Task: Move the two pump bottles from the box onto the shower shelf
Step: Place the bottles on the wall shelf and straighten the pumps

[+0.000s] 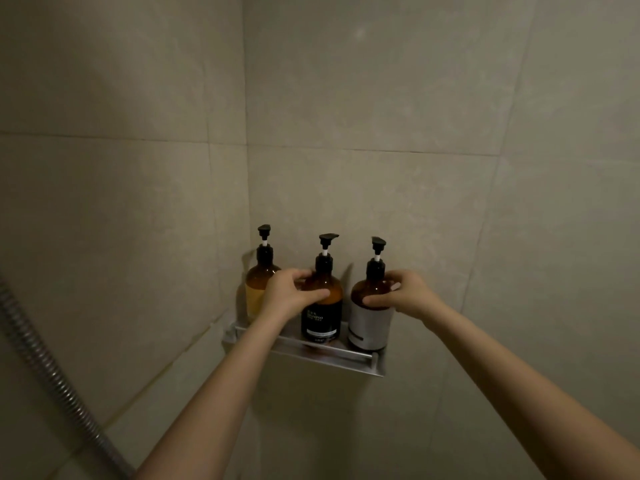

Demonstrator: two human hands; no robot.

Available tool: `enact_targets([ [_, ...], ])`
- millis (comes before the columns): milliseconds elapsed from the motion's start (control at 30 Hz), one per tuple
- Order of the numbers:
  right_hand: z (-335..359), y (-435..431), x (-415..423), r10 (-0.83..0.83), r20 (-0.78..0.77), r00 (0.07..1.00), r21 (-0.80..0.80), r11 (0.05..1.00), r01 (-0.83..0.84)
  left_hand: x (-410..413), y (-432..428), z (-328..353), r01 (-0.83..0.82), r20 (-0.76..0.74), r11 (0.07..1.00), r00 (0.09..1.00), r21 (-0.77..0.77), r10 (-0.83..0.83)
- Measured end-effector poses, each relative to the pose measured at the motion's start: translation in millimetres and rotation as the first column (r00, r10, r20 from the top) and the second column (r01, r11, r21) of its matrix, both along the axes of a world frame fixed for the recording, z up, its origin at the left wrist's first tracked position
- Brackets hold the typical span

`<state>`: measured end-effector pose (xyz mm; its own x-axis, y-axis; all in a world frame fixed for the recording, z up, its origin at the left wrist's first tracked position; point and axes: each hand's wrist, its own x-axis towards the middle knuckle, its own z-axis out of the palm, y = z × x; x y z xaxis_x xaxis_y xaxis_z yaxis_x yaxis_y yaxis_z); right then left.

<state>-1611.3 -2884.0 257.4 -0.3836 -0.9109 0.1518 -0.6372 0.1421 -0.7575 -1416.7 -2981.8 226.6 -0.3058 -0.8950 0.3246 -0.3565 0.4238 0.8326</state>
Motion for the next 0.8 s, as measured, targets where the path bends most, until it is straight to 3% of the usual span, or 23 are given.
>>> enact_targets([
  [267,11.4,1.0,1.4,0.072,-0.022,0.997,0.112,0.991,-0.069,1.2,-5.5,13.9,0.01,0.098,1.0,0.995,0.003,-0.01],
  [400,13.1,-2.4,7.5,-0.108,-0.161,0.981,0.066,0.991,0.12,-1.0,-4.7,20.6,0.014,0.059,1.0,0.998,-0.004,-0.014],
  [500,9.7,-4.5,10.3,-0.163,-0.267,0.95,0.092,0.977,0.194,-4.2,-4.6,21.6,0.007,0.155,0.999,0.988,-0.049,0.0],
  [800,13.3,-7.0,-4.5,0.027,-0.109,0.994,0.129,0.992,-0.012,1.1,-11.1,18.8,0.074,0.128,0.997,0.989,-0.013,-0.071],
])
